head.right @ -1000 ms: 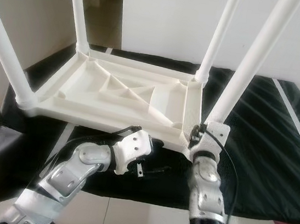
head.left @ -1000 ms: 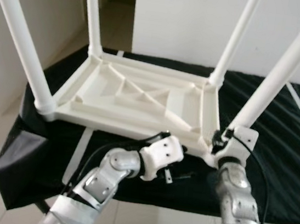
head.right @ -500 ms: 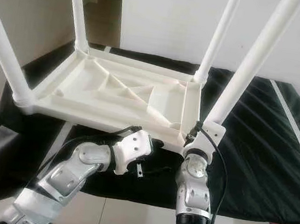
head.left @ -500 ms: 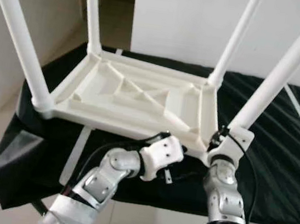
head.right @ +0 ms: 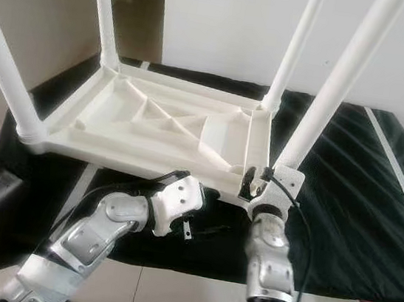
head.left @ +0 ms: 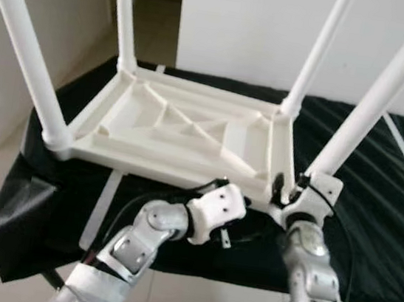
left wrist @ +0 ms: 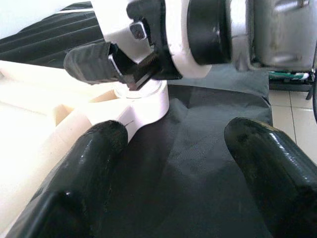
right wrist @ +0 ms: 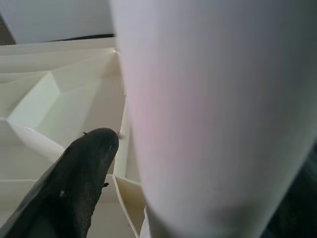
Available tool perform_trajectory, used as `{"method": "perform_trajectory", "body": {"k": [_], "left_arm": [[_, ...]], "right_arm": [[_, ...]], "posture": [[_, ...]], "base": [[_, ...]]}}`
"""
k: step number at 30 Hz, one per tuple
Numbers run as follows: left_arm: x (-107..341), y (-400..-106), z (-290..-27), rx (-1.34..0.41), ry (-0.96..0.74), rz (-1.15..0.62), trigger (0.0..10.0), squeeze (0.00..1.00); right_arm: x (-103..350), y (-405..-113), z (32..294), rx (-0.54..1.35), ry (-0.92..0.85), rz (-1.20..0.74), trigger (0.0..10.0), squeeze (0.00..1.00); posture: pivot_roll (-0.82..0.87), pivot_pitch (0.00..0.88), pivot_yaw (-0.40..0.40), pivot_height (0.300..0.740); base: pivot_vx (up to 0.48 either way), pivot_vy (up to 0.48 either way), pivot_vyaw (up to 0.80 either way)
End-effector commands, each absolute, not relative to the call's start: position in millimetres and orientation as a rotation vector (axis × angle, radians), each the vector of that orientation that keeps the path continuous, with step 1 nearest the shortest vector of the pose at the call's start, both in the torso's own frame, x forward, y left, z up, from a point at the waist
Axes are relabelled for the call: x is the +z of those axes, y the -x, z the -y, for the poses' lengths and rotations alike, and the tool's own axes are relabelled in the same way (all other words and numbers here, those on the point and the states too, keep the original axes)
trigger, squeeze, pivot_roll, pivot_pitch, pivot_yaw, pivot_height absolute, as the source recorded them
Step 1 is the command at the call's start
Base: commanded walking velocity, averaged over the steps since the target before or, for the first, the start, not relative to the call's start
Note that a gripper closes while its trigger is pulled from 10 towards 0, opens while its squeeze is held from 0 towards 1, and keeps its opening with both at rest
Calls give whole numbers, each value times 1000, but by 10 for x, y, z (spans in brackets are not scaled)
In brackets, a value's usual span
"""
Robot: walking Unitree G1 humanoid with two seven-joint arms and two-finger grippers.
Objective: Building children table
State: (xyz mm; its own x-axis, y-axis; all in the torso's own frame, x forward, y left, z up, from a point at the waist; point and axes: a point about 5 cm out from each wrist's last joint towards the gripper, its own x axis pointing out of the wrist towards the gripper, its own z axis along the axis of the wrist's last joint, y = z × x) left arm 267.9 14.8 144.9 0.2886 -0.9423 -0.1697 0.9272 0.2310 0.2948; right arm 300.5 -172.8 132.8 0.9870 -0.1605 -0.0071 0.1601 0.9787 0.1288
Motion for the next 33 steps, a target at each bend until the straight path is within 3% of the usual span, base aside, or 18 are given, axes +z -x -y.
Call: {"method": "perform_trajectory", "body": {"k": [1,3,4,15,27,28,30,31,33], "left_arm": [[1457,-2685,-144,-1246,-377,57,10000,0],[1457,-2687,-145,-1246,-377,56,10000,0],[1459,-2687,-144,-1247,-377,56,10000,0],[1456,-2704,-139,-1253,-390,55,10000,0],[1497,-2758,-144,-1238,-403,69,10000,0],[1510,-2763,-134,-1238,-403,74,10000,0],[1517,-2762,-130,-1239,-403,77,10000,0],[1524,-2764,-126,-1240,-402,79,10000,0],[1513,-2758,-126,-1242,-403,78,10000,0]], "right_arm": [[1329,-2981,1811,-110,-112,5,10000,380],[1333,-2978,1854,-93,-103,5,10000,380],[1349,-2975,1892,-46,-85,11,10000,0],[1418,-2994,2069,242,-9,34,10000,0],[1310,-3073,2022,406,38,-15,10000,0],[1290,-3092,2007,416,36,-23,3020,0],[1282,-3100,2001,420,35,-25,3020,0],[1245,-3116,2003,416,55,-37,0,0],[1203,-3108,2017,414,58,-50,0,0]], "posture": [[67,0,-62,740],[67,0,-61,740],[64,0,-58,740],[54,0,-47,740],[66,0,-45,740],[64,0,-43,740],[64,0,-43,740],[60,0,-41,740],[60,0,-43,740]], "base": [[0,0,0],[0,0,0],[0,0,0],[0,0,0],[0,0,0],[0,0,0],[0,0,0],[0,0,0],[0,0,0]]}}
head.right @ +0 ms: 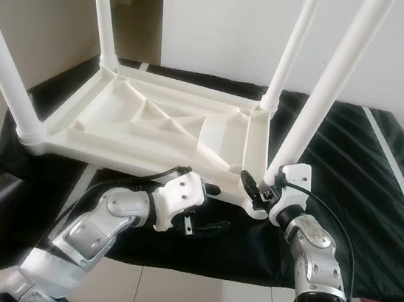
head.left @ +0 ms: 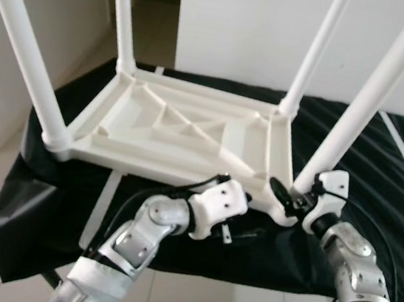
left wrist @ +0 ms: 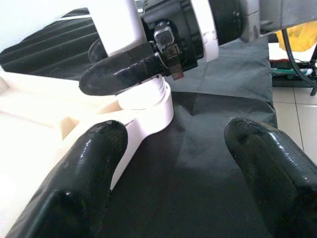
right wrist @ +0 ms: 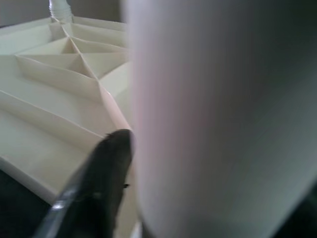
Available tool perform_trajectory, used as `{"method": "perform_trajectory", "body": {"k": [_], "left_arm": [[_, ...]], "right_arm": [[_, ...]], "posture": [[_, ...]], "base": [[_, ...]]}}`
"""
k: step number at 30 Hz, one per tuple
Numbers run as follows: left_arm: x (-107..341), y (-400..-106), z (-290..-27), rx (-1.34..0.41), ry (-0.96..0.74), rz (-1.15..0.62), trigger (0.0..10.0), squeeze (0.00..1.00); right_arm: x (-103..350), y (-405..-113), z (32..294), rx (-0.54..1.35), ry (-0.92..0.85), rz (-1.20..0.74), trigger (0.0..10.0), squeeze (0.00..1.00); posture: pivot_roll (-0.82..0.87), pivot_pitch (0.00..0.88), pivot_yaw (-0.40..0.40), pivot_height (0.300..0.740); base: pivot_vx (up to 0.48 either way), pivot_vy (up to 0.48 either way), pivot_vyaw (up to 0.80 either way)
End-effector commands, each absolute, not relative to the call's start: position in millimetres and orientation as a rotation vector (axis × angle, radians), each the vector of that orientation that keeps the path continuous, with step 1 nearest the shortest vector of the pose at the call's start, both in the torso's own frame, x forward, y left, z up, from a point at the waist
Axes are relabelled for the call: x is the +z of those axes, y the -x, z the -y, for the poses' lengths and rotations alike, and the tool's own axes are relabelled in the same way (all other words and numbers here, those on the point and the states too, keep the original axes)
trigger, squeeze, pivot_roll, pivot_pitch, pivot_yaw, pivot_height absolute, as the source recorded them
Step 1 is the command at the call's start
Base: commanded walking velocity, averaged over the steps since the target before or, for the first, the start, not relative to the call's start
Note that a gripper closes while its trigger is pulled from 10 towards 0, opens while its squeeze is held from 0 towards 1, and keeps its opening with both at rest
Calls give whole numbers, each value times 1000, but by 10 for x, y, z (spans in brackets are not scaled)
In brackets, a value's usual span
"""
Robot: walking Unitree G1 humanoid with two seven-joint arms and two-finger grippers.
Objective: Building children table
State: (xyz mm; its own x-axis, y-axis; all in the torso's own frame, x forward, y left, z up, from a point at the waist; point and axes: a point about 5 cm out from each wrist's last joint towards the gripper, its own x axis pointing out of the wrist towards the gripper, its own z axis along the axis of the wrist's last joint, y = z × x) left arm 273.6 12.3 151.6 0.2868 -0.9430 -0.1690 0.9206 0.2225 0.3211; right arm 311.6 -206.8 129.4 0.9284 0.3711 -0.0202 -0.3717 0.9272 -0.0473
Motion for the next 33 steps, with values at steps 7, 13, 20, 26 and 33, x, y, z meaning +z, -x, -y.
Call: {"method": "perform_trajectory", "body": {"k": [7,13,20,26,33], "left_arm": [[1518,-2751,-102,-1251,-402,82,10000,0],[1520,-2747,-86,-1260,-400,85,10000,0],[1499,-2727,-75,-1269,-396,82,10000,0],[1498,-2727,-53,-1265,-383,80,10000,0],[1486,-2724,-64,-1264,-387,77,10000,0]], "right_arm": [[1148,-3071,2035,396,43,-56,0,0],[1116,-3065,2043,341,26,-76,10000,0],[1163,-3060,1971,191,-22,-48,10000,0],[1140,-2997,1803,4,-63,-77,10000,0],[1161,-2979,1707,-241,-97,-75,10000,0]], "posture": [[51,0,-37,740],[46,0,-33,740],[31,0,-32,740],[27,0,-31,740],[32,0,-31,740]], "base": [[0,0,0],[0,0,0],[0,0,0],[0,0,0],[0,0,0]]}}
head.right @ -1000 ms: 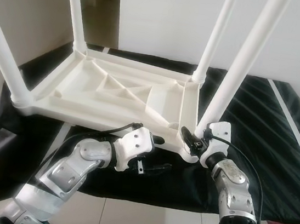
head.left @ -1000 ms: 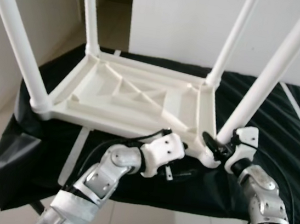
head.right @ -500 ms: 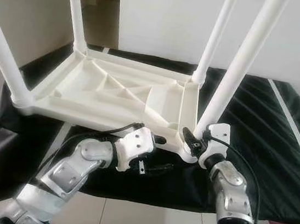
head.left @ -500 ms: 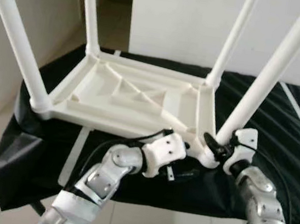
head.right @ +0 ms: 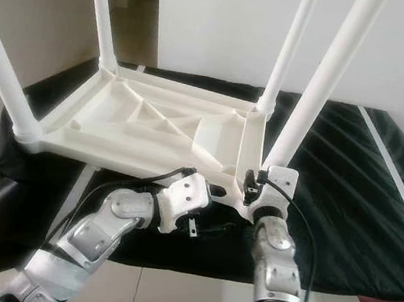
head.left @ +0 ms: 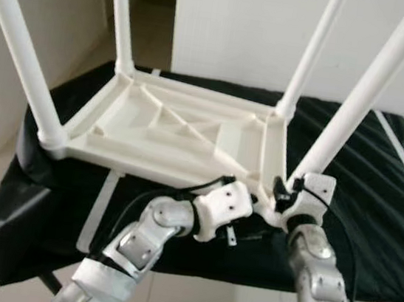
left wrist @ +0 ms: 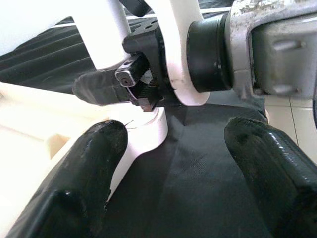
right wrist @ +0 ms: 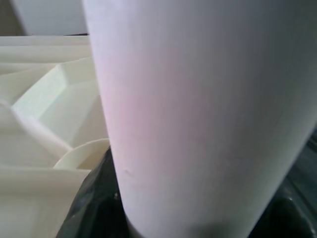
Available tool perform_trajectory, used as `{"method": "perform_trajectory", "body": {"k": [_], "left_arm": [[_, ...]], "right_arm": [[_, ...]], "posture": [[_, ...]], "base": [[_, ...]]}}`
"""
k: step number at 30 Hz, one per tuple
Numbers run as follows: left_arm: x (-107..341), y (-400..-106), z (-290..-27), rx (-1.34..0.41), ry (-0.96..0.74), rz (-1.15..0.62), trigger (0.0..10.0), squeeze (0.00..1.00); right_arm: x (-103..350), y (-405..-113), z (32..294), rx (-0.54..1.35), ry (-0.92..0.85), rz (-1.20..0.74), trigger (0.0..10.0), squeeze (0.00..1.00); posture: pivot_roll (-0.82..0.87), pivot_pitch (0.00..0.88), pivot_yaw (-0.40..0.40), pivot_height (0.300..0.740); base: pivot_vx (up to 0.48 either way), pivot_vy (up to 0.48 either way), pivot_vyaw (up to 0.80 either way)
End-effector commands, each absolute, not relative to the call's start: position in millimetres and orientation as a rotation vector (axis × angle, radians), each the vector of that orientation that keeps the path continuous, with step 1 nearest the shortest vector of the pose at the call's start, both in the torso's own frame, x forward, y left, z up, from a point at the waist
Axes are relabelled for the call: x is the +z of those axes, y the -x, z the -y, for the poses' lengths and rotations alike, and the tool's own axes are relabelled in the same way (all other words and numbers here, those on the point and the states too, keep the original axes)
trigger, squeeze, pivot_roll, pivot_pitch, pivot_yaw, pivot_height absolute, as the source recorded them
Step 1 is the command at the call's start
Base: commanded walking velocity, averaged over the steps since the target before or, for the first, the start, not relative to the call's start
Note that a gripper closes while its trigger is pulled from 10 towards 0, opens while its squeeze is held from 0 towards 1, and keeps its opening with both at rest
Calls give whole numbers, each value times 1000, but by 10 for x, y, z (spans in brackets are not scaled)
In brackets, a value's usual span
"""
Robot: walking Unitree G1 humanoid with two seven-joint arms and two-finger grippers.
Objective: Building children table
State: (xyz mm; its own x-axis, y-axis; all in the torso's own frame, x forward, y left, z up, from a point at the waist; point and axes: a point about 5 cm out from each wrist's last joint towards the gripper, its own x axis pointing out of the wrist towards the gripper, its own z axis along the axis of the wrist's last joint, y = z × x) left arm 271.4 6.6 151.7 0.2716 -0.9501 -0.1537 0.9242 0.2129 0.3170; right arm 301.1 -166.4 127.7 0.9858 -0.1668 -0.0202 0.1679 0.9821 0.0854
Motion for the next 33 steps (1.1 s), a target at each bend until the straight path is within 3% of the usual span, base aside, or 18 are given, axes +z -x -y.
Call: {"method": "perform_trajectory", "body": {"k": [1,17,18,19,32,33], "left_arm": [[1490,-2724,-65,-1263,-390,79,10000,0],[1495,-2738,-62,-1264,-397,82,10000,0],[1498,-2737,-64,-1262,-398,84,10000,0],[1497,-2735,-65,-1262,-397,84,10000,0],[1484,-2725,-64,-1252,-385,82,10000,0],[1495,-2728,-48,-1255,-383,86,10000,0]], "right_arm": [[1163,-2955,1679,-335,-150,-82,10000,0],[1215,-2918,1682,-410,-98,-65,10000,0],[1219,-2917,1665,-404,-107,-65,10000,890],[1222,-2916,1660,-403,-110,-66,10000,1000],[1365,-2941,1692,-245,-77,7,10000,1000],[1372,-2952,1707,-202,-80,11,10000,886]], "posture": [[43,0,-37,740],[42,0,-30,740],[42,0,-31,740],[42,0,-31,740],[42,0,-44,740],[40,0,-47,740]], "base": [[0,0,0],[0,0,0],[0,0,0],[0,0,0],[0,0,0],[0,0,0]]}}
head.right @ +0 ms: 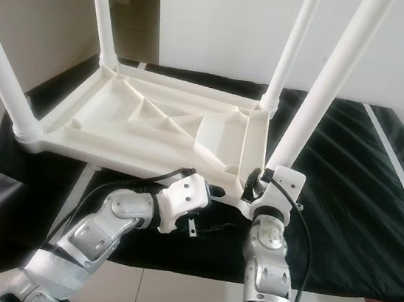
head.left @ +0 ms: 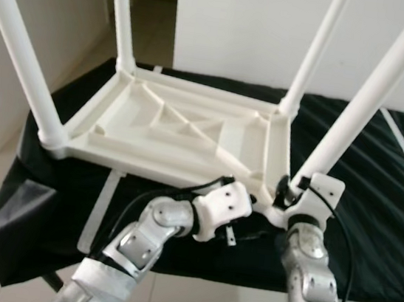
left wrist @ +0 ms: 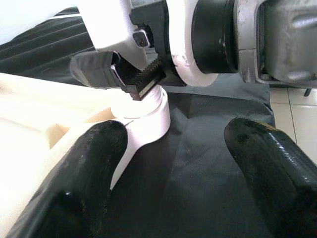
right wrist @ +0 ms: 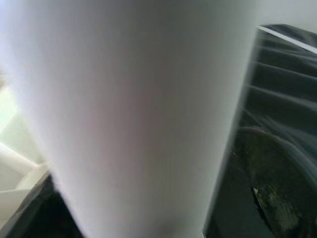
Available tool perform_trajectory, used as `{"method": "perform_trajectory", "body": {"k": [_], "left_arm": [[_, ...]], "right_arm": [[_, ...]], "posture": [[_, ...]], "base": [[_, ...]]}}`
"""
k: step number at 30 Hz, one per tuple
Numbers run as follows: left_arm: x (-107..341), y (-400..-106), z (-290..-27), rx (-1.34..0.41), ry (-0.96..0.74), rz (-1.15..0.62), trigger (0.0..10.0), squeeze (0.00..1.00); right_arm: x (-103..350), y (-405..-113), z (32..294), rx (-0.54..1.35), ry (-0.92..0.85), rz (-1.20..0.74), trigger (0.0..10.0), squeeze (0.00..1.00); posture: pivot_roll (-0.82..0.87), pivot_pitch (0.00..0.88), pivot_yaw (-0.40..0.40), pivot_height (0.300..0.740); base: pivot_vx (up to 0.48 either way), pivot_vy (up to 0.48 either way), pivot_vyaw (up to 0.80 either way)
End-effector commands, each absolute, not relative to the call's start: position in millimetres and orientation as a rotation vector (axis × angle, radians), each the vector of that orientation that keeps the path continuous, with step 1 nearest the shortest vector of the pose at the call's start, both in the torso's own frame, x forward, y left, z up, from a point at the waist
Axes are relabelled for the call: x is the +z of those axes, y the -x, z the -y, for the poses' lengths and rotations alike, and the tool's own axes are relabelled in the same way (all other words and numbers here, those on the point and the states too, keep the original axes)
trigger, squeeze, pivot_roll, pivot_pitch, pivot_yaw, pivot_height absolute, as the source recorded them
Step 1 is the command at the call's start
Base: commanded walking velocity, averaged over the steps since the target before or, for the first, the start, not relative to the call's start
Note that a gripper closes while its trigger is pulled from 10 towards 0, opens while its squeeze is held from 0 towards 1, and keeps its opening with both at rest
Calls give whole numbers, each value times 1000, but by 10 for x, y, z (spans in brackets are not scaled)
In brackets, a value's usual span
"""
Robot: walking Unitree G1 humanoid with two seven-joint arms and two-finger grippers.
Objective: Building children table
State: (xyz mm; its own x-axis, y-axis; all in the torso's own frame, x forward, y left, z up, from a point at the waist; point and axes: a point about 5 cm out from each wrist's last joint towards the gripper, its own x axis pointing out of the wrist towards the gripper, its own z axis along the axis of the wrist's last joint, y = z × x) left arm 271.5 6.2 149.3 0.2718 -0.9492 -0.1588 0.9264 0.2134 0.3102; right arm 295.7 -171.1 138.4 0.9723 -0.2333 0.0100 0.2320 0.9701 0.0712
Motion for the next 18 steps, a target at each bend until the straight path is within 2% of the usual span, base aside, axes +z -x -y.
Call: {"method": "perform_trajectory", "body": {"k": [1,2,3,4,18], "left_arm": [[1503,-2730,-37,-1257,-382,89,10000,0],[1508,-2731,-29,-1259,-381,91,10000,0],[1511,-2732,-24,-1260,-381,93,10000,0],[1512,-2735,-24,-1260,-380,92,10000,0],[1483,-2704,-142,-1313,-317,74,10000,0]], "right_arm": [[1378,-2960,1718,-171,-82,15,10000,886],[1383,-2965,1724,-151,-82,18,10000,886],[1388,-2971,1729,-125,-77,21,10000,271],[1389,-2977,1739,-101,-64,21,10000,0],[1399,-3017,1945,246,106,16,10000,0]], "posture": [[40,0,-47,740],[40,0,-47,740],[37,0,-47,740],[37,0,-47,740],[37,0,-49,740]], "base": [[0,0,0],[0,0,0],[0,0,0],[0,0,0],[0,0,0]]}}
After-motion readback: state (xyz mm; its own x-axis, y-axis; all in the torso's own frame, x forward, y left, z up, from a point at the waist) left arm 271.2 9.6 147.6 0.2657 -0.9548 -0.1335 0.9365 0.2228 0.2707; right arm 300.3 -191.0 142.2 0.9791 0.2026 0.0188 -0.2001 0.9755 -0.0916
